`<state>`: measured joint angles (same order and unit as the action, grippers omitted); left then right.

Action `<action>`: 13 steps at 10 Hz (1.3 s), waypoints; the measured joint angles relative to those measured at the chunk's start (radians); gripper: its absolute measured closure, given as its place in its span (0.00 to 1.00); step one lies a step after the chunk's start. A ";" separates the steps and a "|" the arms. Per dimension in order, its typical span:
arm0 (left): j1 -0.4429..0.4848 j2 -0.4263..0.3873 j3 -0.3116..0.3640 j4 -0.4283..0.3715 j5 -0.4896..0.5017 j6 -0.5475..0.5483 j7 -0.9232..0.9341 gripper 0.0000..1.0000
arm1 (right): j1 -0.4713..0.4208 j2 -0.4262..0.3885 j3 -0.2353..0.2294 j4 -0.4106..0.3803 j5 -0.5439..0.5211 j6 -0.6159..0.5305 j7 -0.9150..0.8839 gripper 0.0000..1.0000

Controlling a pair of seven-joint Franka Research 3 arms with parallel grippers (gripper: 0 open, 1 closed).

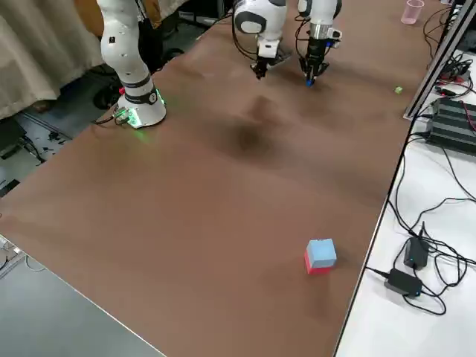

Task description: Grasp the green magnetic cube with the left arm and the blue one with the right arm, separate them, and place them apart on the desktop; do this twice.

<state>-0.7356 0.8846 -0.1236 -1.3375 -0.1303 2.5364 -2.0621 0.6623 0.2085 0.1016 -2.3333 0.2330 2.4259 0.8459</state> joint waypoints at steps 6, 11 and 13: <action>-0.017 0.009 0.014 0.002 0.000 0.041 0.004 0.19 | -0.003 -0.055 0.166 -0.253 -0.124 0.245 -0.019 0.75; 0.118 -0.232 0.118 0.002 0.083 -0.376 0.115 0.00 | -0.046 -0.063 0.191 -0.251 -0.139 0.251 -0.027 0.12; 0.207 -0.347 0.119 -0.053 0.126 -0.476 0.246 0.00 | -0.097 -0.067 0.175 -0.165 -0.140 0.261 -0.030 0.10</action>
<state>-0.5290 0.5376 -0.0048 -1.3904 -0.0042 2.0608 -1.8164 0.5656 0.1417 0.2764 -2.4978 0.0933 2.6865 0.8155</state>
